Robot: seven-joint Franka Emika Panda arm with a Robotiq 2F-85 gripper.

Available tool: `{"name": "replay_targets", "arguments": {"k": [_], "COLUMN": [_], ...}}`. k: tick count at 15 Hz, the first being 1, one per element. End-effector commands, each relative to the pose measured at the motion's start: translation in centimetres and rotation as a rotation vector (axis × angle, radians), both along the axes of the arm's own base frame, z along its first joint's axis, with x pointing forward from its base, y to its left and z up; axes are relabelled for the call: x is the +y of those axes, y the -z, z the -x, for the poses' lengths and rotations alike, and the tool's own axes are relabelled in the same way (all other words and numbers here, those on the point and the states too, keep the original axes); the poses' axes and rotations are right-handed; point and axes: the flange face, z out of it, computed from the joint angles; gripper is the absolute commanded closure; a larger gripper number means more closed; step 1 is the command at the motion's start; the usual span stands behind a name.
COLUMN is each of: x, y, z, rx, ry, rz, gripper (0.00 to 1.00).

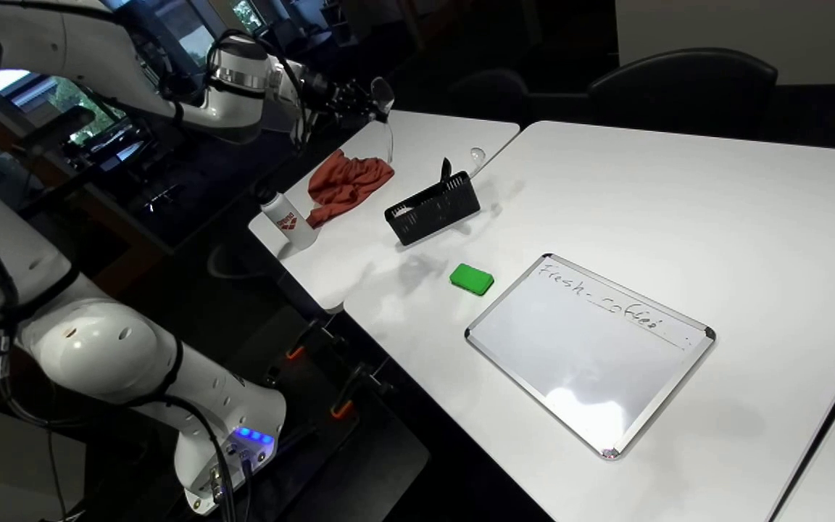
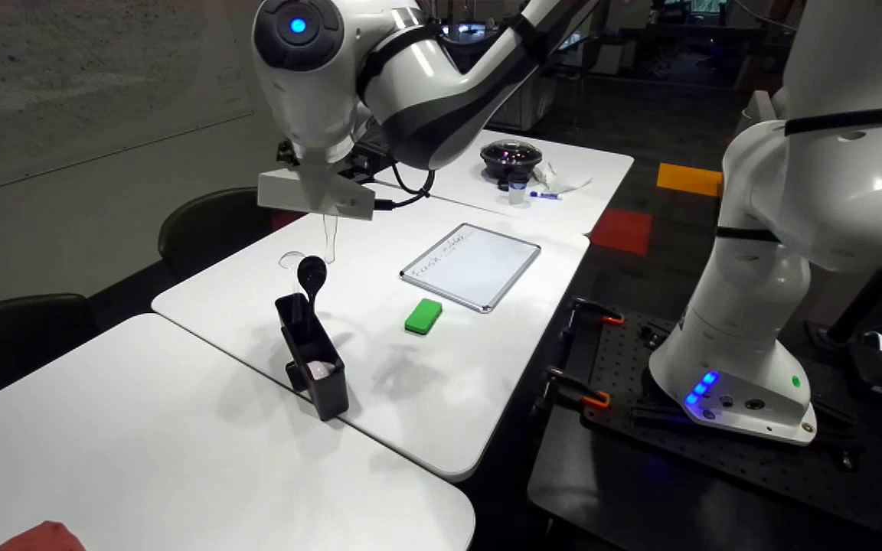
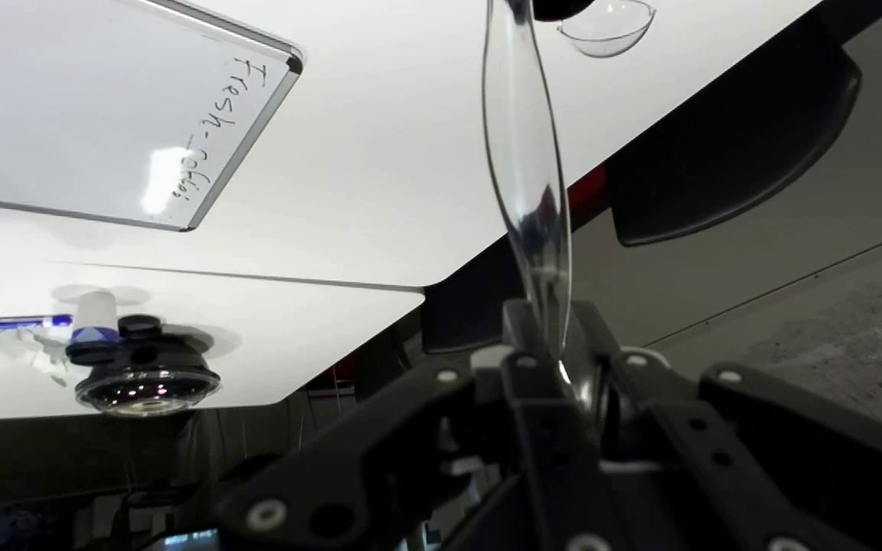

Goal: Put the clear spoon on the rack on the table

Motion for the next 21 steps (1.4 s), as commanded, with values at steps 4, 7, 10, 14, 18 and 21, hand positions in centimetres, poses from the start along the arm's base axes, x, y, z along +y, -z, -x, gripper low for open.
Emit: {"name": "replay_targets", "arguments": {"k": [4,7,10,14,18,21], "x": [-11.8,-14.8,-16.7,-17.2,-17.6,-17.6], "y": [-0.1,3.6,7.2,8.8,9.5,10.7], "z": [1.2,1.4,1.4,1.3,1.2,0.3], "rx": [0.012,0.113,0.247,0.307,0.326,0.347], "ry": [-0.073,-0.120,-0.150,-0.163,-0.170,-0.223], "rz": [-0.317,-0.399,-0.420,-0.428,-0.429,-0.410], "gripper": [0.96,0.96,0.96,0.86,0.86,0.96]}}
